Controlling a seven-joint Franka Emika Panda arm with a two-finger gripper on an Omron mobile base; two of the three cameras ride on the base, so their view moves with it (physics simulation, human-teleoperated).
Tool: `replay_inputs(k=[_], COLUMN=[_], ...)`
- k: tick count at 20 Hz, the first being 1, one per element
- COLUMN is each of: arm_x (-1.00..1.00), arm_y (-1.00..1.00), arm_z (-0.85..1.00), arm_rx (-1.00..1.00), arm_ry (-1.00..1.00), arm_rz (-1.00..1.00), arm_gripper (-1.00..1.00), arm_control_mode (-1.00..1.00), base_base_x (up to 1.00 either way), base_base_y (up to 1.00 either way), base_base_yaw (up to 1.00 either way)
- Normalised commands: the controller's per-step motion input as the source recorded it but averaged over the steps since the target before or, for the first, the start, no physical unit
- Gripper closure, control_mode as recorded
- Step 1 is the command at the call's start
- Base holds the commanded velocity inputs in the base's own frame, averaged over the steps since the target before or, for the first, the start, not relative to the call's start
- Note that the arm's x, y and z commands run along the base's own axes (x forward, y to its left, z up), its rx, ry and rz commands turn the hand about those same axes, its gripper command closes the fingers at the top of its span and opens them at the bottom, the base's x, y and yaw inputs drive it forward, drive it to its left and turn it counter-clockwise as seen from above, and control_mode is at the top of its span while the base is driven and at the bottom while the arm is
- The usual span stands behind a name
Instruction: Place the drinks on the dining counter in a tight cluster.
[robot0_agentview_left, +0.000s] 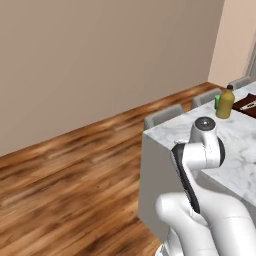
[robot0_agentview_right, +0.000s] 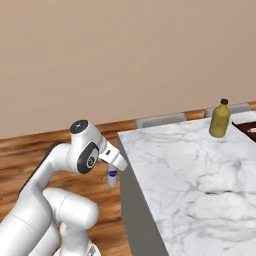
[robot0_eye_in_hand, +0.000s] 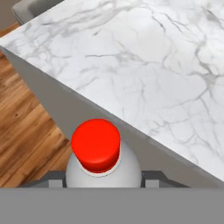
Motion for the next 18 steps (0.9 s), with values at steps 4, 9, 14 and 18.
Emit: replay_inputs(k=[4, 9, 14, 18], arm_x=[0.00, 0.00, 0.00, 0.00], arm_y=[0.00, 0.00, 0.00, 0.00], arm_z=[0.00, 0.00, 0.00, 0.00], arm_rx=[0.00, 0.00, 0.00, 0.00], arm_ry=[0.00, 0.00, 0.00, 0.00], arm_rz=[0.00, 0.00, 0.00, 0.00], arm_gripper=[1.00, 1.00, 1.00, 1.00], arm_control_mode=[1.00, 1.00, 1.00, 1.00], base_base_x=[0.10, 0.00, -0.03, 0.40], base_base_y=[0.21, 0.43, 0.65, 0.58], base_base_yaw=[0.00, 0.13, 0.07, -0.16])
